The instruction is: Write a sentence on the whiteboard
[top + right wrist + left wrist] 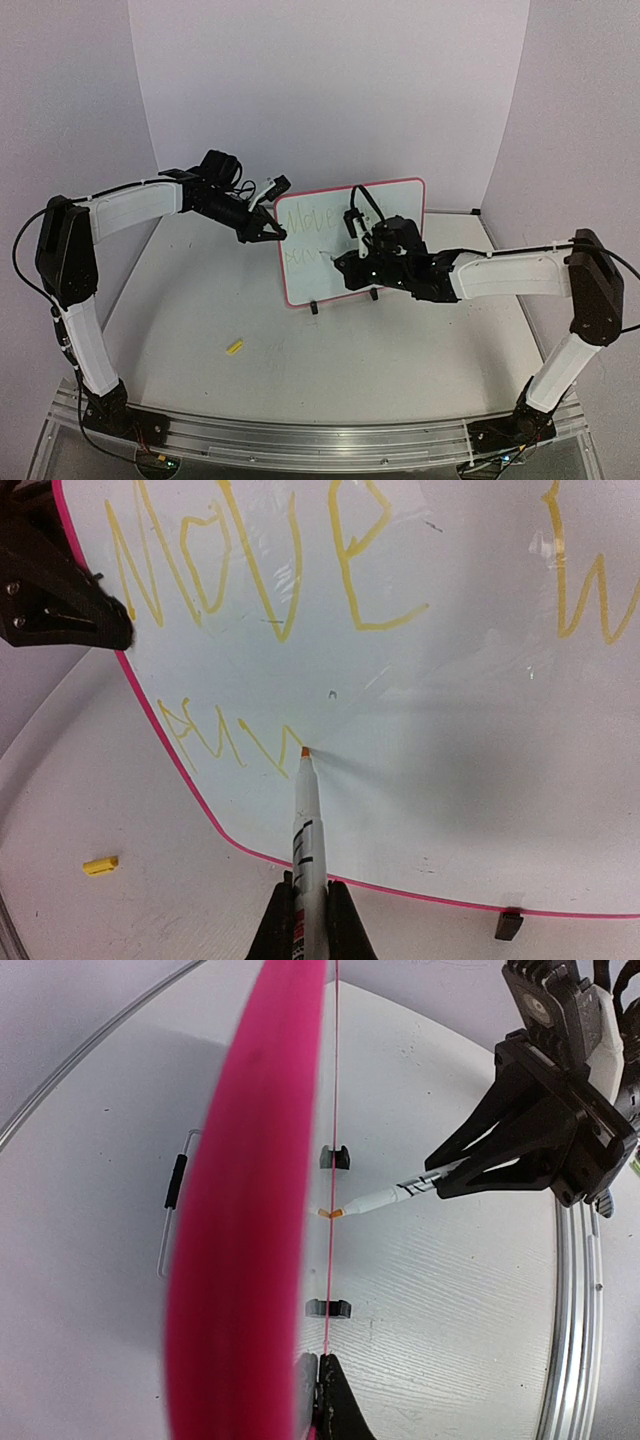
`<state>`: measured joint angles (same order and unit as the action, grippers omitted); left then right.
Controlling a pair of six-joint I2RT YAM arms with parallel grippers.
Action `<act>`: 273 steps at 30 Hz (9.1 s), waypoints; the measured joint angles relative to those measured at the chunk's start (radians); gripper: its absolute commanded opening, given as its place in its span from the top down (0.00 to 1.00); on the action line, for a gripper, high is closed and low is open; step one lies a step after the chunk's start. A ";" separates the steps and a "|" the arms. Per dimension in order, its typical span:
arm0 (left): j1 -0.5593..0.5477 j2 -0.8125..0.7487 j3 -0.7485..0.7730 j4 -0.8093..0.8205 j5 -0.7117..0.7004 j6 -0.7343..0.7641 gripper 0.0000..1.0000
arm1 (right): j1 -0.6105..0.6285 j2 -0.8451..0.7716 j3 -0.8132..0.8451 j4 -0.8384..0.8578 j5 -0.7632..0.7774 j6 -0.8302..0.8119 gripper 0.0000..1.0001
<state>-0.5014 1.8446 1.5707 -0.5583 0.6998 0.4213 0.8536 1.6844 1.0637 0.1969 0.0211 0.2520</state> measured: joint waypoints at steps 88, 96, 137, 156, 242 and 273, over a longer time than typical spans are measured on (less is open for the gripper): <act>-0.004 -0.002 0.000 0.000 -0.002 0.003 1.00 | 0.012 -0.089 -0.069 0.016 0.007 0.018 1.00; -0.004 -0.002 0.000 0.000 -0.002 0.003 1.00 | 0.012 -0.071 -0.042 0.019 0.018 -0.003 1.00; -0.005 -0.002 0.000 0.000 -0.004 0.001 1.00 | 0.023 -0.036 -0.035 -0.018 0.158 0.036 1.00; -0.006 -0.003 0.000 -0.001 -0.007 0.002 1.00 | 0.022 -0.008 -0.024 -0.034 0.093 0.026 1.00; -0.015 -0.005 0.000 0.000 -0.015 0.005 1.00 | -0.029 -0.050 -0.054 -0.037 0.046 0.012 1.00; -0.015 -0.005 0.000 0.000 -0.015 0.006 1.00 | -0.028 -0.058 -0.054 -0.063 0.082 -0.005 1.00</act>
<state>-0.5163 1.8393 1.5703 -0.5587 0.6849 0.4270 0.8253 1.6264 1.0100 0.1341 0.1029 0.2467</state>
